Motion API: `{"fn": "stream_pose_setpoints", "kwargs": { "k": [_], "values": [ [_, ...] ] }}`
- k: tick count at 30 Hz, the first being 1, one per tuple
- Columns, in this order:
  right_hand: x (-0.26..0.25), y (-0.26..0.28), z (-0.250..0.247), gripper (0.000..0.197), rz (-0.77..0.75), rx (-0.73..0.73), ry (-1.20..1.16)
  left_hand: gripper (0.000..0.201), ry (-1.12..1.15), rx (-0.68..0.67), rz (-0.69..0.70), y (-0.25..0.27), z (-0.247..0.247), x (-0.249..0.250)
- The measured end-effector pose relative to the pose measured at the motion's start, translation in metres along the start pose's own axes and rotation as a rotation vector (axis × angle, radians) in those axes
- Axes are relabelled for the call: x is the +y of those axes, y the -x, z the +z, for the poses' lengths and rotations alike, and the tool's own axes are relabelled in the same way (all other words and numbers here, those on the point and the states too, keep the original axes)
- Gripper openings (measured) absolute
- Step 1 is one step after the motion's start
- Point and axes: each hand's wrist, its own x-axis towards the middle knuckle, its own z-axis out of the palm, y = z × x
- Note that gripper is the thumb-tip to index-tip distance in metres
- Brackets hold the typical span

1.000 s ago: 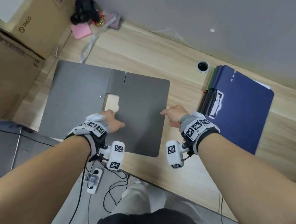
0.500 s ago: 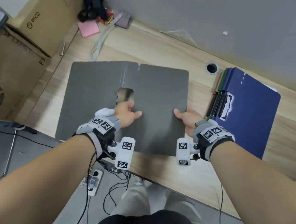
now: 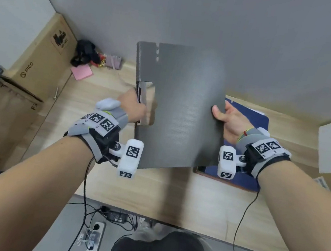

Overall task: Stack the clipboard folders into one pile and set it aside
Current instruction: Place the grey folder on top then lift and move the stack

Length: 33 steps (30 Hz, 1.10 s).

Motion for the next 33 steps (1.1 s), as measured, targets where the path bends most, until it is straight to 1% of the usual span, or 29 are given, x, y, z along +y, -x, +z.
{"fn": "stream_pose_setpoints", "kwargs": {
  "k": [1,3,4,7,8,10,11,12,13,15,17,19,20,21,23,24,25,26,27,29,30,31,32,33],
  "values": [
    [-0.002,0.0,-0.002,0.027,-0.01,0.015,0.008,0.006,0.066,-0.02,0.022,0.002,-0.002,0.006],
    [-0.006,0.001,-0.007,0.032,-0.025,0.062,0.02,0.019,0.267,-0.066,0.042,0.005,-0.003,0.021],
    [-0.007,0.001,-0.01,0.032,-0.026,0.1,0.034,0.021,0.374,-0.096,0.061,0.009,-0.004,0.029],
    [-0.007,0.001,-0.016,0.031,-0.007,0.195,0.118,0.012,0.593,-0.179,0.122,0.014,-0.003,0.044],
    [-0.005,0.001,-0.017,0.034,0.01,0.219,0.125,0.009,0.634,-0.202,0.127,0.013,-0.001,0.046],
    [-0.002,0.003,-0.024,0.05,0.055,0.271,0.08,0.025,0.689,-0.253,0.141,0.014,0.006,0.057],
    [-0.001,0.006,-0.027,0.054,0.072,0.288,0.049,0.034,0.699,-0.273,0.13,0.014,0.01,0.063],
    [0.001,0.008,-0.03,0.054,0.088,0.283,0.024,0.038,0.667,-0.278,0.113,0.013,0.015,0.07],
    [0.003,0.01,-0.035,0.051,0.105,0.275,0.016,0.039,0.618,-0.265,0.101,0.015,0.021,0.077],
    [0.007,0.016,-0.052,0.044,0.131,0.3,0.048,0.033,0.526,-0.276,0.115,0.018,0.036,0.091],
    [0.015,0.019,-0.072,0.038,0.14,0.375,0.135,0.029,0.425,-0.357,0.151,0.021,0.052,0.1],
    [0.022,0.023,-0.097,0.042,0.135,0.487,0.216,0.042,0.266,-0.41,0.145,0.018,0.076,0.107],
    [0.026,0.025,-0.112,0.045,0.141,0.533,0.248,0.044,0.199,-0.424,0.139,0.018,0.092,0.113],
    [0.027,0.03,-0.123,0.047,0.154,0.563,0.264,0.04,0.16,-0.435,0.134,0.019,0.108,0.119],
    [0.032,0.034,-0.142,0.047,0.203,0.595,0.311,0.024,0.137,-0.477,0.098,0.021,0.135,0.126],
    [0.034,0.033,-0.159,0.048,0.245,0.606,0.344,0.02,0.125,-0.491,0.08,0.018,0.155,0.133],
    [0.037,0.031,-0.174,0.05,0.291,0.614,0.385,0.023,0.109,-0.505,0.059,0.015,0.176,0.138],
    [0.04,0.03,-0.18,0.053,0.33,0.603,0.438,0.032,0.094,-0.517,0.033,0.013,0.186,0.138],
    [0.043,0.028,-0.186,0.057,0.362,0.601,0.491,0.049,0.074,-0.523,0.009,0.008,0.199,0.137],
    [0.059,0.014,-0.213,0.067,0.419,0.615,0.56,0.089,0.021,-0.512,-0.036,-0.019,0.251,0.127],
    [0.066,0.01,-0.219,0.072,0.437,0.618,0.586,0.102,-0.013,-0.503,-0.056,-0.025,0.262,0.121],
    [0.07,0.006,-0.221,0.074,0.454,0.62,0.598,0.108,-0.024,-0.507,-0.077,-0.027,0.27,0.119],
    [0.073,0.002,-0.226,0.073,0.47,0.62,0.6,0.109,-0.023,-0.519,-0.092,-0.028,0.278,0.122],
    [0.07,-0.001,-0.225,0.07,0.468,0.617,0.598,0.107,-0.016,-0.518,-0.101,-0.023,0.276,0.129]
  ]
}}
